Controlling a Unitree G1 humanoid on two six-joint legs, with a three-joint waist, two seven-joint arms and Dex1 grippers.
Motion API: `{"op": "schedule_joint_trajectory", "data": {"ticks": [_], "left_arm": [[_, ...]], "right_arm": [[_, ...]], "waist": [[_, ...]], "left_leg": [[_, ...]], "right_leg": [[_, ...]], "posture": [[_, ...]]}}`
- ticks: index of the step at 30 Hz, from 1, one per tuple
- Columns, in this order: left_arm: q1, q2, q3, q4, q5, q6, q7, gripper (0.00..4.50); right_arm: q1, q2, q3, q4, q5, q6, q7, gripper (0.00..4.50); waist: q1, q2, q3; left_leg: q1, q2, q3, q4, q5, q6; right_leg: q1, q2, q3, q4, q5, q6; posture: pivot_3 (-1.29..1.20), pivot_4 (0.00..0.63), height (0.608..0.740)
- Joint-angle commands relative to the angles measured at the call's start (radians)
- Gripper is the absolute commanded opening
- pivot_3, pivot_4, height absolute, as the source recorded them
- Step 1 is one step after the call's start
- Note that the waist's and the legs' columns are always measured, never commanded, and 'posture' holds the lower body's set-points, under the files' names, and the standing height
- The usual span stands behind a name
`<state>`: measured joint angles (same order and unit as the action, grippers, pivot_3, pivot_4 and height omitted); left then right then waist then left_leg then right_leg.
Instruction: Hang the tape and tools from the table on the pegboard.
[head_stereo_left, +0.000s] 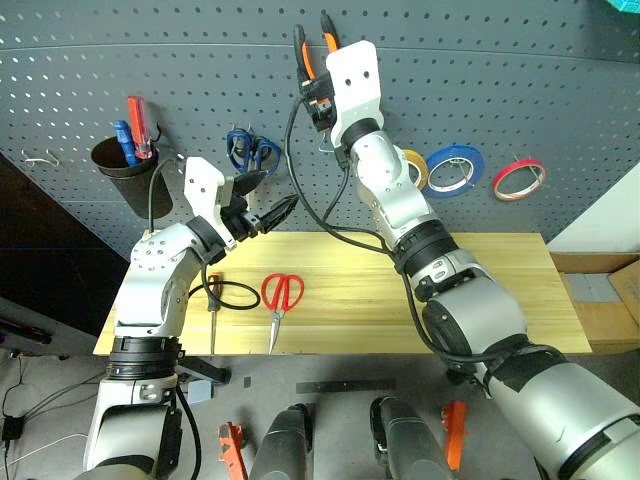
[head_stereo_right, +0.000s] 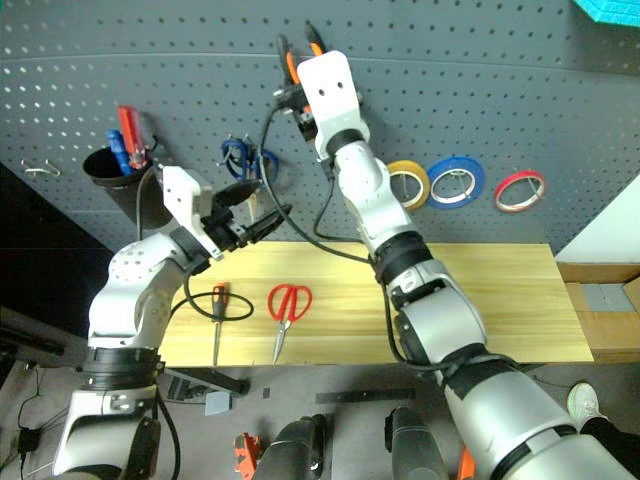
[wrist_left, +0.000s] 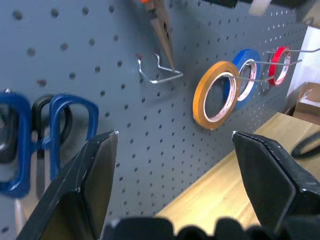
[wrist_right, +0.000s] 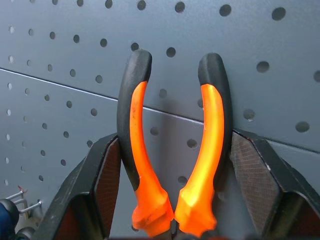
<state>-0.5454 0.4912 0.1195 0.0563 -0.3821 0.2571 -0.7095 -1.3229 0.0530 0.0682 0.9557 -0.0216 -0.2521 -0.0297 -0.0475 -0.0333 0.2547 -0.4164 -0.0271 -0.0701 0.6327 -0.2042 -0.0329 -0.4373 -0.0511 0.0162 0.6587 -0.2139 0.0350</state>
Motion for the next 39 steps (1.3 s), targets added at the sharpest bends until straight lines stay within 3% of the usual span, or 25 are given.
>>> {"op": "schedule_joint_trajectory", "data": {"ticks": [1, 13, 18, 20, 27, 31, 35, 39], "left_arm": [[-0.022, -0.005, 0.002, -0.004, 0.012, -0.039, 0.000, 3.92], [-0.036, -0.031, 0.003, 0.054, 0.063, -0.098, 0.042, 3.92], [-0.035, -0.037, -0.003, 0.063, 0.081, -0.094, 0.058, 3.92], [-0.022, -0.039, -0.003, 0.057, 0.083, -0.079, 0.067, 3.92], [0.062, -0.028, -0.019, -0.007, 0.102, 0.004, 0.100, 3.92], [0.182, -0.026, -0.030, -0.101, 0.112, 0.160, 0.168, 3.92], [0.246, -0.023, -0.063, -0.147, 0.149, 0.393, 0.263, 3.92], [0.284, -0.011, -0.125, -0.154, 0.192, 0.569, 0.308, 3.92]], "right_arm": [[0.034, -0.005, -0.024, -0.006, -0.010, -0.004, -0.033, 2.78], [0.154, 0.000, -0.008, -0.096, -0.060, 0.072, -0.039, 2.78], [0.168, -0.003, -0.015, -0.149, -0.048, 0.195, -0.015, 4.35], [0.181, -0.014, 0.003, -0.197, -0.051, 0.307, 0.040, 4.47], [0.350, -0.088, 0.082, -0.626, -0.034, 0.726, 0.265, 4.47], [0.513, -0.235, 0.170, -1.038, 0.131, 0.993, 0.569, 4.47], [0.593, -0.299, 0.130, -1.236, 0.268, 1.210, 0.638, 4.47], [0.641, -0.330, 0.142, -1.327, 0.313, 1.292, 0.636, 4.47]], "waist": [[0.000, 0.000, 0.000], [0.007, 0.000, 0.000], [0.008, 0.000, 0.000], [0.007, 0.000, 0.000], [0.003, 0.000, 0.000], [-0.004, 0.000, 0.000], [-0.012, 0.000, 0.000], [-0.013, 0.000, 0.000]], "left_leg": [[0.000, 0.000, 0.000, 0.000, 0.000, 0.000], [0.000, -0.002, -0.002, -0.001, 0.000, 0.000], [0.000, -0.002, -0.002, -0.001, 0.000, 0.000], [0.000, -0.002, -0.002, -0.001, 0.000, 0.000], [-0.001, -0.001, -0.002, 0.000, 0.001, -0.001], [-0.003, -0.001, -0.004, -0.003, 0.000, 0.000], [-0.003, -0.001, -0.006, -0.002, -0.001, 0.001], [0.000, -0.001, -0.006, -0.002, -0.001, 0.001]], "right_leg": [[0.000, 0.000, 0.000, 0.000, 0.000, 0.000], [0.000, -0.001, 0.000, 0.001, 0.000, 0.000], [0.000, -0.001, -0.001, 0.001, 0.000, 0.000], [0.000, -0.001, 0.000, 0.001, 0.000, 0.000], [-0.001, -0.001, 0.000, 0.002, 0.000, 0.000], [-0.003, -0.001, 0.000, -0.001, 0.000, 0.000], [-0.003, -0.001, 0.000, -0.002, -0.001, 0.001], [0.000, -0.001, -0.001, -0.001, -0.003, 0.004]], "posture": [[0.00, 0.207, 0.740], [-0.01, 0.203, 0.740], [-0.02, 0.204, 0.740], [-0.03, 0.204, 0.740], [-0.04, 0.211, 0.740], [-0.04, 0.217, 0.740], [-0.05, 0.224, 0.740], [-0.06, 0.229, 0.740]]}}
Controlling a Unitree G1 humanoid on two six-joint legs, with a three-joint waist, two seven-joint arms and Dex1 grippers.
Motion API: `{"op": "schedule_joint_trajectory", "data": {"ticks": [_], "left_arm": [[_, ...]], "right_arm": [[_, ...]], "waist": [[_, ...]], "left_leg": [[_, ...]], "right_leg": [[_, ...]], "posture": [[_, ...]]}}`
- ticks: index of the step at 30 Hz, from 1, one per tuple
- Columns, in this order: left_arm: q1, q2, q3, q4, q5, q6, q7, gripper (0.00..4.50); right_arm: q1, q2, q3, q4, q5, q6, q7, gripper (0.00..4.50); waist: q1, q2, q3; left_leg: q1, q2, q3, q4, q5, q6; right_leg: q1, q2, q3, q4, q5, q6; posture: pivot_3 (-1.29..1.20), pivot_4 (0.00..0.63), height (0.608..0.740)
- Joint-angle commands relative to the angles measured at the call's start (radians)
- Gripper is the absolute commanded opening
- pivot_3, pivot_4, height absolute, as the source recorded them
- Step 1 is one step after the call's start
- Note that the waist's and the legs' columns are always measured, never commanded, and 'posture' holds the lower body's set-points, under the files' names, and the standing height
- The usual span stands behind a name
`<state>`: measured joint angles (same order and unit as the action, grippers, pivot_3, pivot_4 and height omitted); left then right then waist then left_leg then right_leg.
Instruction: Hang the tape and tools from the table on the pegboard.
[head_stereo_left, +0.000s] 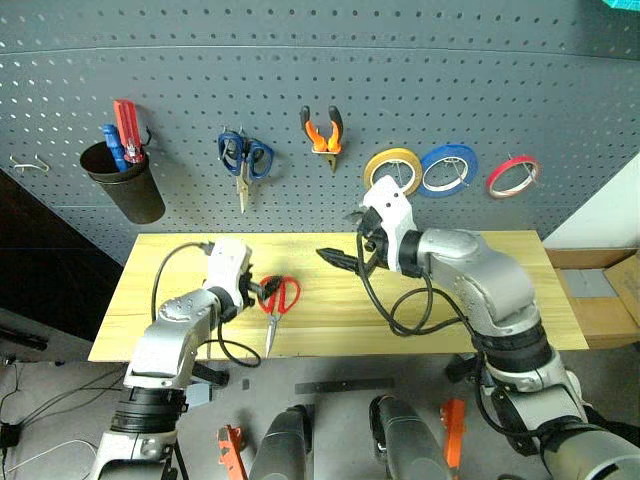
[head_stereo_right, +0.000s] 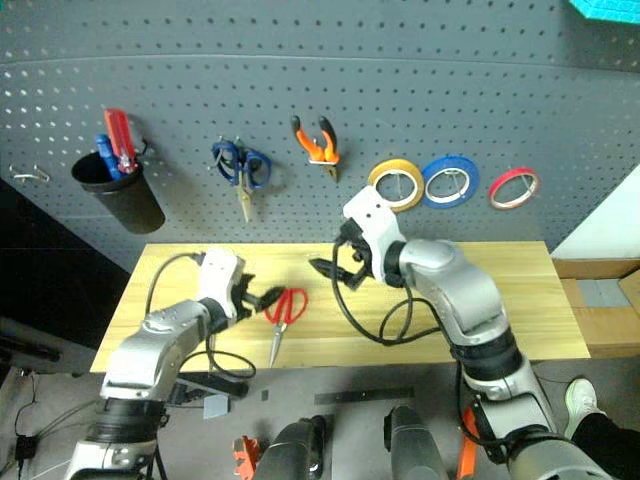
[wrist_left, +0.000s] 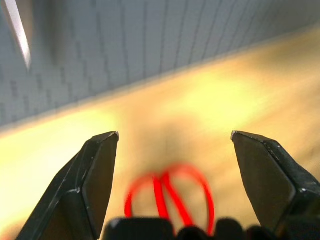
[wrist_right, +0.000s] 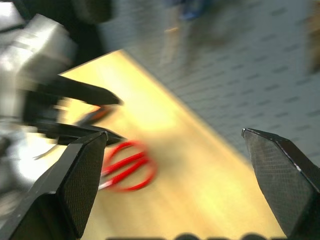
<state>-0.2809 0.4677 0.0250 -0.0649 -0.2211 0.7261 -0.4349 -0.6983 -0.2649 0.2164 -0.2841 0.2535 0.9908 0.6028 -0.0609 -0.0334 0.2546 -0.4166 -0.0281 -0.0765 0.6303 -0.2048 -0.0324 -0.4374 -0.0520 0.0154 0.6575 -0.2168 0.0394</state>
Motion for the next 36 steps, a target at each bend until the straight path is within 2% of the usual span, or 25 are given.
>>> {"op": "schedule_joint_trajectory", "data": {"ticks": [1, 8, 17, 20, 26, 27, 31, 36], "left_arm": [[0.022, 0.004, -0.038, -0.020, 0.033, 0.130, 0.045, 3.92], [-0.024, -0.052, -0.060, 0.094, 0.066, 0.221, 0.115, 3.92], [-0.080, -0.131, -0.083, 0.250, 0.109, 0.182, 0.162, 3.92], [-0.084, -0.143, -0.077, 0.270, 0.113, 0.171, 0.166, 3.35], [-0.077, -0.149, -0.069, 0.282, 0.121, 0.134, 0.172, 1.23], [-0.074, -0.148, -0.069, 0.280, 0.122, 0.122, 0.171, 1.02], [-0.060, -0.141, -0.059, 0.266, 0.123, 0.089, 0.171, 1.02], [-0.023, -0.130, -0.033, 0.200, 0.111, 0.090, 0.168, 1.02]], "right_arm": [[0.026, -0.014, 0.006, -0.106, 0.046, 0.063, 0.001, 4.47], [0.048, 0.002, 0.060, -0.165, 0.075, 0.111, -0.026, 4.47], [0.034, 0.006, 0.062, -0.159, 0.091, 0.117, -0.051, 4.47], [0.029, 0.009, 0.049, -0.153, 0.099, 0.122, -0.060, 4.50], [0.029, 0.004, 0.031, -0.149, 0.115, 0.135, -0.063, 4.50], [0.030, -0.002, 0.030, -0.150, 0.116, 0.136, -0.061, 4.50], [0.033, -0.051, 0.043, -0.163, 0.117, 0.130, -0.041, 4.50], [0.039, -0.202, 0.058, -0.233, 0.130, 0.067, 0.065, 4.50]], "waist": [[0.000, 0.000, 0.000], [0.003, 0.000, 0.000], [0.004, 0.000, 0.000], [0.003, 0.000, 0.000], [0.003, 0.000, 0.000], [0.003, 0.000, 0.000], [0.003, 0.000, 0.000], [0.002, 0.000, 0.000]], "left_leg": [[0.000, 0.000, 0.000, 0.000, 0.000, 0.000], [0.000, 0.000, 0.000, 0.002, 0.000, 0.000], [0.000, 0.000, 0.000, 0.001, 0.000, 0.000], [0.000, 0.000, 0.001, 0.001, 0.000, 0.000], [0.000, 0.000, 0.001, 0.001, 0.000, 0.000], [0.000, 0.000, 0.001, 0.001, 0.000, 0.000], [0.000, 0.000, 0.001, 0.001, 0.000, 0.000], [0.000, 0.000, 0.001, 0.001, 0.000, 0.000]], "right_leg": [[0.000, 0.000, 0.000, 0.000, -0.001, 0.001], [0.000, 0.000, 0.000, 0.000, -0.001, 0.001], [0.000, -0.001, 0.000, 0.000, 0.001, -0.002], [0.000, -0.001, 0.000, 0.000, 0.001, -0.002], [0.000, -0.001, 0.000, 0.000, 0.001, -0.002], [0.000, -0.001, 0.000, 0.000, 0.001, -0.002], [0.000, -0.002, 0.000, -0.001, 0.001, -0.002], [0.000, -0.002, 0.000, -0.001, 0.000, -0.001]], "posture": [[-0.06, 0.230, 0.740], [-0.07, 0.233, 0.740], [-0.09, 0.237, 0.740], [-0.09, 0.237, 0.740], [-0.09, 0.236, 0.740], [-0.09, 0.236, 0.740], [-0.10, 0.235, 0.740], [-0.11, 0.234, 0.740]]}}
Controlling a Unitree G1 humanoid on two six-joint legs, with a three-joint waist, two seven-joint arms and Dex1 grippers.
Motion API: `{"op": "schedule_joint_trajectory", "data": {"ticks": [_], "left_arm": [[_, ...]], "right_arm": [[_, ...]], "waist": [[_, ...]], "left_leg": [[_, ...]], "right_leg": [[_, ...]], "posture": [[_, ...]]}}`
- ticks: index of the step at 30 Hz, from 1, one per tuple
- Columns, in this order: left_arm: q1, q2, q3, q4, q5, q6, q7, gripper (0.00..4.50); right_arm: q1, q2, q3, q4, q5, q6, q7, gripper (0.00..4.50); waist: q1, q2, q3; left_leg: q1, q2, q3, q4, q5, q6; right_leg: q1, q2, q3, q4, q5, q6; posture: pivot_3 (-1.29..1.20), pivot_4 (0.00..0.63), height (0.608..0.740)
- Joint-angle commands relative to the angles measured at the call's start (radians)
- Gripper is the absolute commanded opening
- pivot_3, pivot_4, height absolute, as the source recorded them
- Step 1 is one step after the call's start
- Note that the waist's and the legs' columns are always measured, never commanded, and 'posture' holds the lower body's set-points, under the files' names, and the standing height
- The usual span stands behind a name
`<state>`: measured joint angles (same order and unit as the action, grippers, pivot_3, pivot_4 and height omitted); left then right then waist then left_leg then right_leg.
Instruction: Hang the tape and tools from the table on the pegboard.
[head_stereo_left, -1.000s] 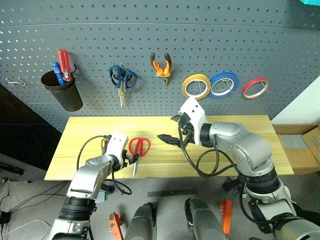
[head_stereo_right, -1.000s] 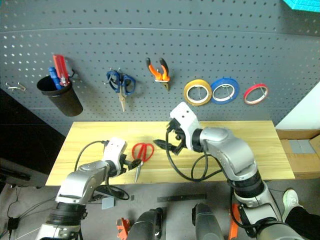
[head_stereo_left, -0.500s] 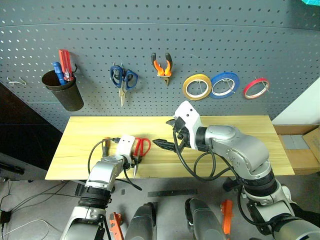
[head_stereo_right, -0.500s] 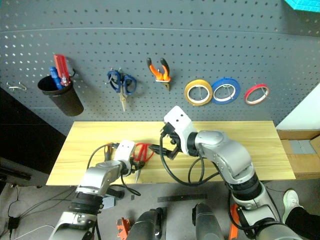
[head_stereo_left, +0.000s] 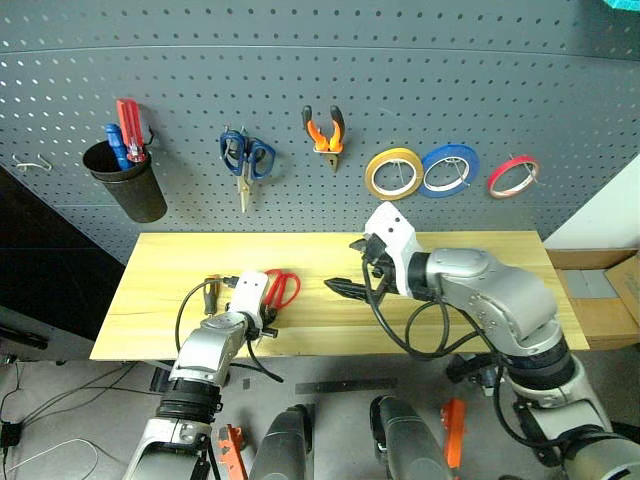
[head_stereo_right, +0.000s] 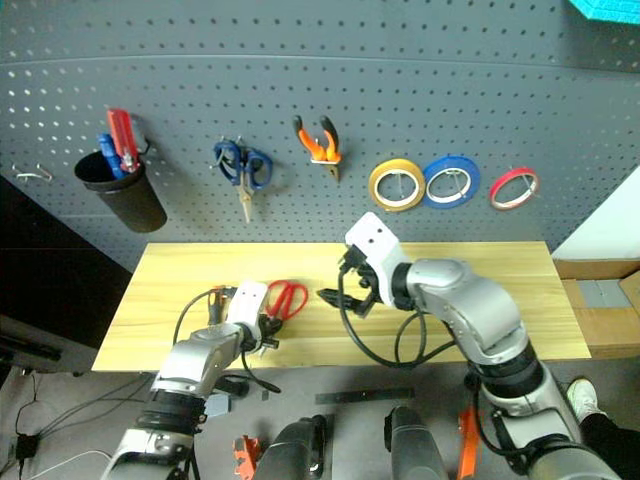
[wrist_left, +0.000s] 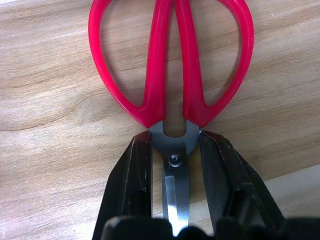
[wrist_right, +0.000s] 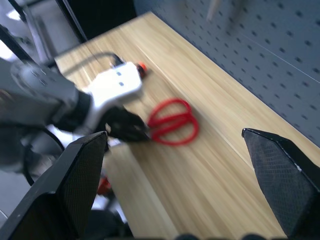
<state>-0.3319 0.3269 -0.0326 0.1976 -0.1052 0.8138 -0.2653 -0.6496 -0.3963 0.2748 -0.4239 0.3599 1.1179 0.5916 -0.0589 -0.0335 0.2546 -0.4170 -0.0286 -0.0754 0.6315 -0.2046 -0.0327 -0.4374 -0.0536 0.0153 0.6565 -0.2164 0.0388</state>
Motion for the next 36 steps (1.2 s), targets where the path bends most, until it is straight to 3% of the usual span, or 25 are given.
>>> {"op": "schedule_joint_trajectory", "data": {"ticks": [1, 8, 14, 21, 30, 36], "left_arm": [[0.034, 0.011, 0.033, -0.080, -0.012, 0.011, -0.004, 1.02], [0.067, 0.019, 0.064, -0.249, -0.055, -0.026, -0.063, 1.02], [0.150, 0.042, 0.128, -0.514, -0.036, -0.355, -0.061, 1.02], [0.211, 0.060, 0.163, -0.635, 0.078, -0.608, 0.016, 1.02], [0.127, 0.052, 0.175, -0.530, 0.093, -0.635, 0.053, 1.02], [-0.010, 0.057, 0.153, -0.351, 0.092, -0.635, 0.034, 1.02]], "right_arm": [[-0.009, -0.097, -0.002, -0.109, 0.030, -0.079, 0.100, 4.50], [-0.020, -0.186, -0.003, -0.152, 0.041, -0.155, 0.181, 4.50], [-0.068, -0.204, -0.027, -0.169, 0.025, -0.210, 0.185, 4.50], [-0.127, -0.211, -0.035, -0.124, 0.017, -0.252, 0.205, 4.50], [-0.154, -0.201, -0.020, -0.053, -0.012, -0.310, 0.218, 4.50], [-0.172, -0.187, -0.012, -0.023, -0.031, -0.325, 0.219, 4.50]], "waist": [[-0.001, 0.000, 0.000], [-0.001, 0.000, 0.000], [-0.003, -0.001, 0.001], [0.001, -0.001, 0.001], [0.002, -0.001, 0.001], [0.001, -0.001, 0.001]], "left_leg": [[0.000, 0.000, 0.000, 0.000, 0.000, 0.000], [-0.001, 0.001, 0.002, -0.001, 0.000, 0.000], [-0.001, 0.001, 0.001, -0.002, 0.000, 0.000], [-0.002, 0.001, 0.002, -0.002, -0.001, 0.001], [-0.003, 0.001, 0.005, -0.001, -0.001, 0.001], [-0.003, 0.001, 0.005, -0.001, -0.001, 0.001]], "right_leg": [[0.000, 0.000, 0.000, 0.000, -0.001, 0.001], [0.001, 0.000, -0.001, -0.003, -0.002, 0.003], [0.002, 0.000, 0.000, -0.010, 0.001, 0.000], [0.002, 0.000, 0.000, -0.011, 0.001, -0.001], [0.003, 0.000, -0.002, -0.011, 0.001, 0.001], [0.003, 0.001, -0.002, -0.010, 0.001, 0.000]], "posture": [[-0.11, 0.234, 0.740], [-0.12, 0.239, 0.740], [-0.12, 0.250, 0.740], [-0.11, 0.240, 0.740], [-0.10, 0.238, 0.740], [-0.12, 0.241, 0.740]]}}
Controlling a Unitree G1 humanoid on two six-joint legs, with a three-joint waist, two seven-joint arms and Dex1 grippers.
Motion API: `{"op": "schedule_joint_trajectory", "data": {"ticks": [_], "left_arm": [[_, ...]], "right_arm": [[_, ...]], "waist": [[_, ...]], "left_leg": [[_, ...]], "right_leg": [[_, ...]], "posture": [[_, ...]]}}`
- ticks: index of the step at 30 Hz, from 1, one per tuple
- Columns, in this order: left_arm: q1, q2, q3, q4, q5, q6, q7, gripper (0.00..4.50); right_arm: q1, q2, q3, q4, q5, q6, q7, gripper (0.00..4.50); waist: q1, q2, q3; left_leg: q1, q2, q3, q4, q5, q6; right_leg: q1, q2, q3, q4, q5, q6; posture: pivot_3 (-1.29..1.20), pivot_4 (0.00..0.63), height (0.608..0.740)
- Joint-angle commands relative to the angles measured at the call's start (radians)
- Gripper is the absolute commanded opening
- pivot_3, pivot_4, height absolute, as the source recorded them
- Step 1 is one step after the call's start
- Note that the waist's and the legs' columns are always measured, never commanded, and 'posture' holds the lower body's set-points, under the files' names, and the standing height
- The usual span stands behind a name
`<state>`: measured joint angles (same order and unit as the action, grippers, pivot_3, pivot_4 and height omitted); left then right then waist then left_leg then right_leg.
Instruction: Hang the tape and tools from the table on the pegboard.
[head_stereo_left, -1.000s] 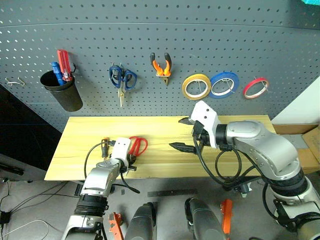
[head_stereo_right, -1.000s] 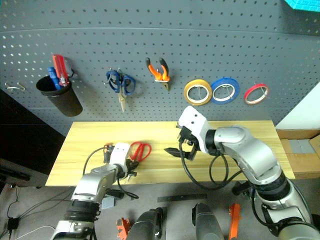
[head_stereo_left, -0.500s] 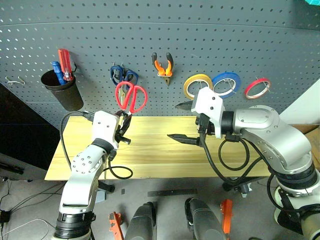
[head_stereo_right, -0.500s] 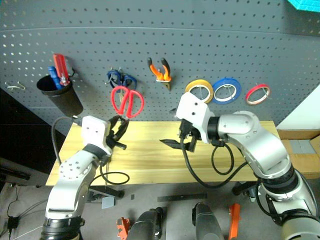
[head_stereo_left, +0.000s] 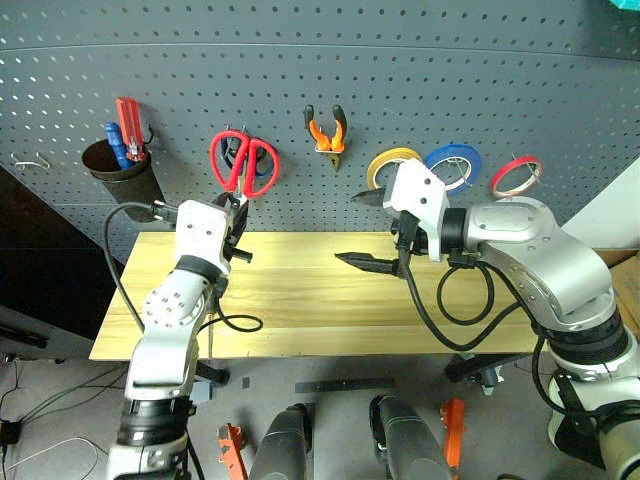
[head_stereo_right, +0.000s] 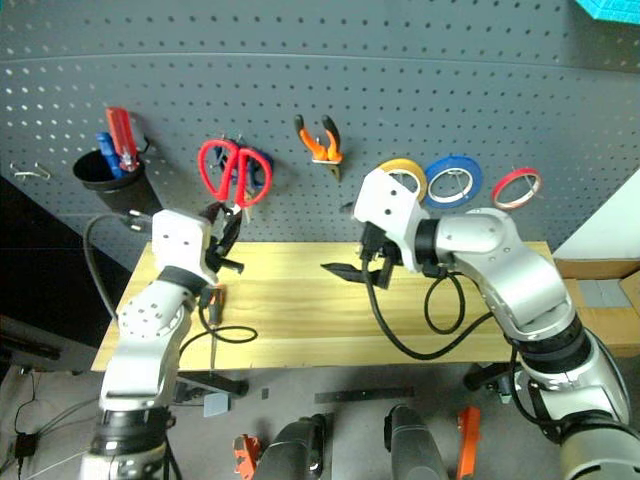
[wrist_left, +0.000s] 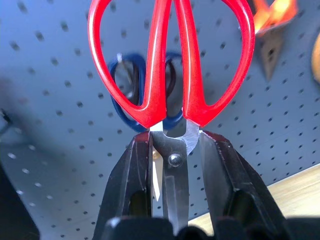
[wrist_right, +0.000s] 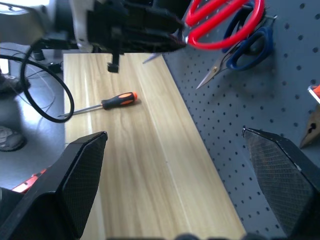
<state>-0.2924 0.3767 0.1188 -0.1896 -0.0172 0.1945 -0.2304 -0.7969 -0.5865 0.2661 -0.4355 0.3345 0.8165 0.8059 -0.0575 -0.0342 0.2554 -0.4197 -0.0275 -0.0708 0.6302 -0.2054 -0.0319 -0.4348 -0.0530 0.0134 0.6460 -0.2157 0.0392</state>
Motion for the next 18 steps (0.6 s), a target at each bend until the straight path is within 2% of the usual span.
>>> {"op": "schedule_joint_trajectory", "data": {"ticks": [1, 6, 7, 8, 15, 18], "left_arm": [[-0.062, 0.005, 0.003, 0.054, 0.006, -0.018, 0.004, 1.02], [-0.084, -0.011, -0.008, 0.096, 0.022, -0.028, 0.027, 1.02], [-0.082, -0.016, -0.009, 0.095, 0.020, -0.026, 0.027, 1.74], [-0.074, -0.018, -0.012, 0.088, 0.017, -0.023, 0.024, 1.98], [0.076, -0.017, -0.006, 0.000, -0.002, 0.066, 0.003, 4.46], [0.137, 0.001, 0.017, -0.003, -0.013, 0.151, -0.008, 4.48]], "right_arm": [[-0.027, 0.004, -0.003, -0.009, -0.008, -0.025, 0.005, 4.50], [-0.029, 0.011, -0.007, 0.002, -0.019, -0.029, -0.008, 4.50], [-0.028, 0.013, -0.007, 0.001, -0.020, -0.028, -0.011, 4.50], [-0.024, 0.013, -0.007, 0.000, -0.021, -0.026, -0.012, 4.50], [0.055, 0.043, 0.035, -0.032, -0.028, 0.023, -0.054, 4.50], [0.093, 0.095, 0.073, -0.042, -0.053, 0.058, -0.121, 4.50]], "waist": [[-0.001, 0.000, 0.000], [-0.003, 0.000, 0.000], [-0.002, 0.000, 0.000], [-0.002, 0.000, 0.000], [-0.006, 0.000, 0.000], [-0.008, 0.000, 0.001]], "left_leg": [[0.000, 0.000, 0.000, 0.000, 0.000, 0.000], [0.000, 0.000, 0.000, 0.000, 0.000, 0.000], [0.000, 0.000, 0.000, 0.000, 0.000, 0.000], [0.000, 0.000, 0.000, 0.000, 0.000, 0.000], [0.000, 0.000, -0.001, -0.001, 0.000, 0.000], [0.000, 0.001, -0.002, -0.001, 0.000, 0.000]], "right_leg": [[0.000, 0.000, 0.000, 0.000, 0.000, 0.000], [0.000, 0.000, 0.000, 0.000, 0.001, -0.001], [0.000, 0.000, 0.000, 0.000, 0.001, -0.001], [0.000, 0.000, 0.000, 0.000, 0.001, -0.001], [-0.001, 0.000, 0.001, 0.000, 0.001, -0.002], [-0.001, 0.000, 0.001, 0.001, 0.001, -0.002]], "posture": [[-0.12, 0.241, 0.740], [-0.12, 0.238, 0.740], [-0.12, 0.238, 0.740], [-0.12, 0.238, 0.740], [-0.11, 0.246, 0.740], [-0.11, 0.260, 0.740]]}}
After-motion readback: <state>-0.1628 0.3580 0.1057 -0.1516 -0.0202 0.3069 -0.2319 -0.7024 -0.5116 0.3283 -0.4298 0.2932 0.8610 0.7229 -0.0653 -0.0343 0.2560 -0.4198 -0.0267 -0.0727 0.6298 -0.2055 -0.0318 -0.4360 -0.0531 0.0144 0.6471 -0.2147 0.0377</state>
